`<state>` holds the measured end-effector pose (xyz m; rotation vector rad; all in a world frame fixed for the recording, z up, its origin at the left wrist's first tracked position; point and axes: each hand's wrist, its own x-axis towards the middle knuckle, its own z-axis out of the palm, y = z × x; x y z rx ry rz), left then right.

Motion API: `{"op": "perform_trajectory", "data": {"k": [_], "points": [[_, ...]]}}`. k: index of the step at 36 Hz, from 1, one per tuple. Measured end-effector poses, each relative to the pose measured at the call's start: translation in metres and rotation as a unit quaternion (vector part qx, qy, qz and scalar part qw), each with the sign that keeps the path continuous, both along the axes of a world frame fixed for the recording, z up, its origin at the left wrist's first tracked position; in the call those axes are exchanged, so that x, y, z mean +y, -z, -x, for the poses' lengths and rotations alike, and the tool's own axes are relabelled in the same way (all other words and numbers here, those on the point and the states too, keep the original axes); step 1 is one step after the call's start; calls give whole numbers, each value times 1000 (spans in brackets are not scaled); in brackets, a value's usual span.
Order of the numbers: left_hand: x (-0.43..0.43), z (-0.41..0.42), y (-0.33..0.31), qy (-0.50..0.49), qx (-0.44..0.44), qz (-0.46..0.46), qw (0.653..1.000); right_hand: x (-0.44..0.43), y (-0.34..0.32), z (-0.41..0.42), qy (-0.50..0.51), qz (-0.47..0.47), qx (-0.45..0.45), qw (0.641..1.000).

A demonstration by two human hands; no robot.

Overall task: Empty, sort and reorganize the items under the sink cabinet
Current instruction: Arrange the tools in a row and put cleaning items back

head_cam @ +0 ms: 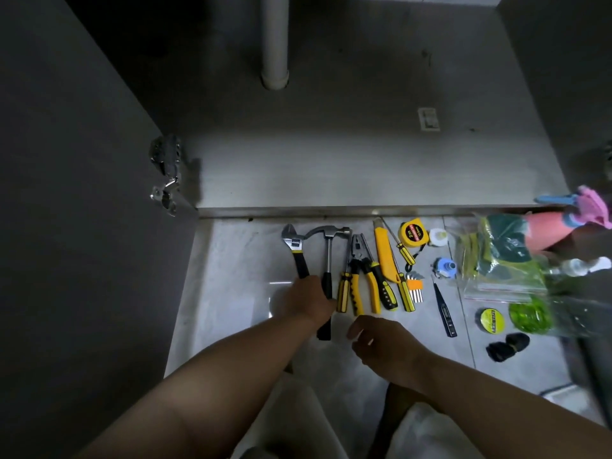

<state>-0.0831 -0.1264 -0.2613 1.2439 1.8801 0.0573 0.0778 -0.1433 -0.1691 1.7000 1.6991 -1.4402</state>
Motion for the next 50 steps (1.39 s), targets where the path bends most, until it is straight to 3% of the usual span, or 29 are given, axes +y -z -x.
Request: {"op": "perform_trajectory", "data": {"k": [8,12,18,25,35,39,43,50], "points": [[-27,25,-15,-143,-138,-86,976,5,15,5,-1,-12,16,1000],[-44,50,-25,-266,-220,-82,935,6,29,16,-15,-24,41,999],[-69,81,-23,-365,-213,-139,896,7,48,39,-15,-47,64,997],[-82,117,-3,-398,-134,-140,897,26,63,79,-41,-150,3,988],[-83,132,9,-457,-52,-138,877,32,73,112,-60,-190,-84,976],[-75,132,8,-465,-16,-132,875,37,75,114,-54,-159,-101,981],[-71,129,6,-461,16,-136,877,45,73,108,-22,-119,-66,990],[-64,117,-12,-424,103,-150,887,31,65,110,99,-8,111,989]]}}
